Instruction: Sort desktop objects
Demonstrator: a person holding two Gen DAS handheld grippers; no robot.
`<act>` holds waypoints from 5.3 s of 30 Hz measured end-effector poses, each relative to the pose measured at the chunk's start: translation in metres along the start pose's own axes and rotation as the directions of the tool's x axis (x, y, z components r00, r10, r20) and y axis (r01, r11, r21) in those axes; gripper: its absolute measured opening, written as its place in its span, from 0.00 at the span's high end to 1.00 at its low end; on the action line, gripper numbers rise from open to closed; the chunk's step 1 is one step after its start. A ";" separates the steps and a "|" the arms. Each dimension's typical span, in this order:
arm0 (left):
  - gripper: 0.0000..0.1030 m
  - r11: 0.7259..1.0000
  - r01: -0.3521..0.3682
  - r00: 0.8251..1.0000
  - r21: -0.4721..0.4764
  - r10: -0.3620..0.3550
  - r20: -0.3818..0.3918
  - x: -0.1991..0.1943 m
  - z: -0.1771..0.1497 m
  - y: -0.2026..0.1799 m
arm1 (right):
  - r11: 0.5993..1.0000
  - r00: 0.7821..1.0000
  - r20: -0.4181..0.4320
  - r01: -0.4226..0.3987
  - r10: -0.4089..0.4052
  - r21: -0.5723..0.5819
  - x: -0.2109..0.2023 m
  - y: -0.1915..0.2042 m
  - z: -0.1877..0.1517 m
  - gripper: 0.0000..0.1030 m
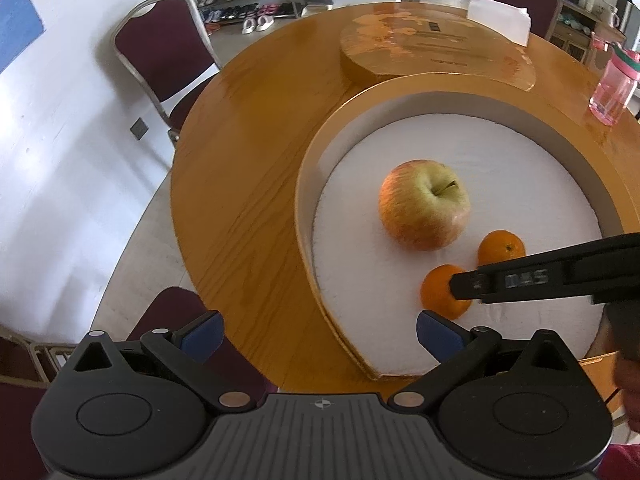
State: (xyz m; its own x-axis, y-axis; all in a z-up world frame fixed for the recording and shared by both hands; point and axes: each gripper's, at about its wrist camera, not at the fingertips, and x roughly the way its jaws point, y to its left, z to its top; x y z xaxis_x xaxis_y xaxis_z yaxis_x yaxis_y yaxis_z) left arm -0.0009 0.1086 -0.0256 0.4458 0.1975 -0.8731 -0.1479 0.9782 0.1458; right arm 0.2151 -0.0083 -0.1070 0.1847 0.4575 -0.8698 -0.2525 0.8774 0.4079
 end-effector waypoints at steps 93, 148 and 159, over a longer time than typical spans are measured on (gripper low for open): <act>0.01 0.998 0.020 1.000 0.053 -0.021 0.021 -0.007 -0.002 -0.030 | 0.989 0.989 -0.003 0.146 -0.146 -0.035 0.000 -0.055 -0.006 0.59; 0.01 0.999 0.024 1.000 0.047 -0.025 0.011 -0.006 -0.009 -0.018 | 0.943 0.976 0.043 0.216 -0.212 -0.253 -0.008 -0.023 -0.027 0.61; 0.01 0.998 0.027 0.999 0.050 -0.028 0.019 -0.009 -0.010 -0.016 | 0.928 0.977 0.031 0.210 -0.210 -0.308 -0.006 -0.020 -0.035 0.60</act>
State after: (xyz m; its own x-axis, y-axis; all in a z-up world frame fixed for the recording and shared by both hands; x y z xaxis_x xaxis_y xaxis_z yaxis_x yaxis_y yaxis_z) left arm -0.0114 0.0903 -0.0250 0.4664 0.1717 -0.8678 -0.0918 0.9851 0.1456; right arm 0.1861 -0.0331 -0.1195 0.2629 0.2668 -0.9272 -0.4881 0.8658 0.1108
